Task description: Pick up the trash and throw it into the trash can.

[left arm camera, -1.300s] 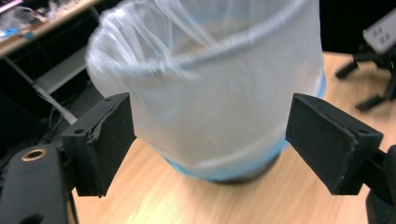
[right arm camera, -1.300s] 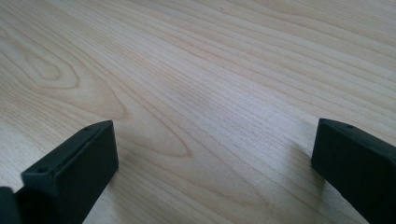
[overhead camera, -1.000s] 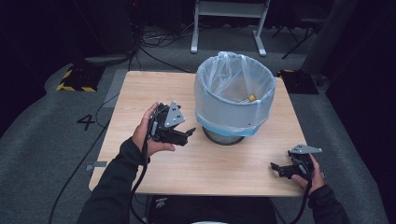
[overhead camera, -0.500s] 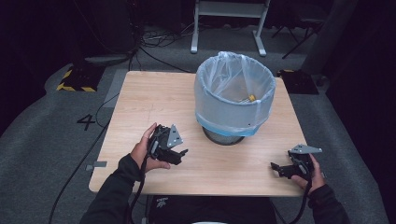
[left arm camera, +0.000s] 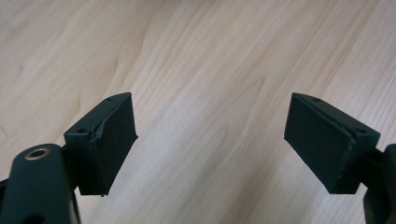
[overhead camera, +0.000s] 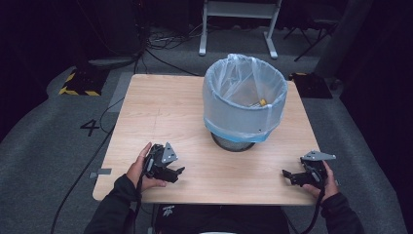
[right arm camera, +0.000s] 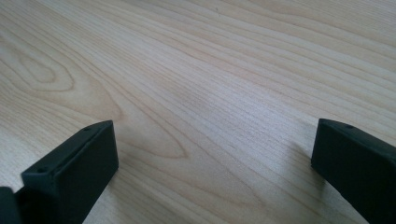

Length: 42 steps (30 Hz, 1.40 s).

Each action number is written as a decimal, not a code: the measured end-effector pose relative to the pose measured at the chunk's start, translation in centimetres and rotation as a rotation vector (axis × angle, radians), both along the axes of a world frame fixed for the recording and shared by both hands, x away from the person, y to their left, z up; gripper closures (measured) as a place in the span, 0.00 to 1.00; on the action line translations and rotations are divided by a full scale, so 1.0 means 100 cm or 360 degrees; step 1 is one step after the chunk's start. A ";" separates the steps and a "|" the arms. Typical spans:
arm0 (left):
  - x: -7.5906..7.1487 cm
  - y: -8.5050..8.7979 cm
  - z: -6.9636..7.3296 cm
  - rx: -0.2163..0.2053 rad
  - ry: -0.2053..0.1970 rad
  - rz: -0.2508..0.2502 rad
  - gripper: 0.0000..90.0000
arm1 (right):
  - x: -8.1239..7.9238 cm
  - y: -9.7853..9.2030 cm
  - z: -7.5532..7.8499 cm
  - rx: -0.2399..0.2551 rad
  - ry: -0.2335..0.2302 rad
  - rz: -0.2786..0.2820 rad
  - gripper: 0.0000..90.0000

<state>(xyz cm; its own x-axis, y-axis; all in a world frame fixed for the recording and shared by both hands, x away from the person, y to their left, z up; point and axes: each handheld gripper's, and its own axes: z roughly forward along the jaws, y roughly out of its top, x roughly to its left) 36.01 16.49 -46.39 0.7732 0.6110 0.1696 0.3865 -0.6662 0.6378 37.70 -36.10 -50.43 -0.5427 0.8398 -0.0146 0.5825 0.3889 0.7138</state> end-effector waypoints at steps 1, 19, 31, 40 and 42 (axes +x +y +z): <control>0.000 0.003 -0.002 -0.0003 0.0022 0.0015 0.19 | 0.000 0.000 0.000 0.0000 0.0001 0.0001 0.01; -0.003 0.032 -0.028 -0.0095 0.0162 0.0224 0.18 | 0.000 0.000 0.000 -0.0001 0.0000 -0.0001 0.01; -0.005 0.040 -0.038 -0.0248 0.0183 0.0258 0.14 | 0.000 0.000 0.000 0.0000 0.0001 -0.0002 0.01; -0.005 0.039 -0.038 -0.0252 0.0182 0.0265 0.14 | 0.000 0.000 0.000 0.0001 0.0000 -0.0002 0.01; -0.005 0.039 -0.038 -0.0253 0.0184 0.0267 0.14 | 0.000 0.000 0.000 0.0000 0.0001 -0.0001 0.01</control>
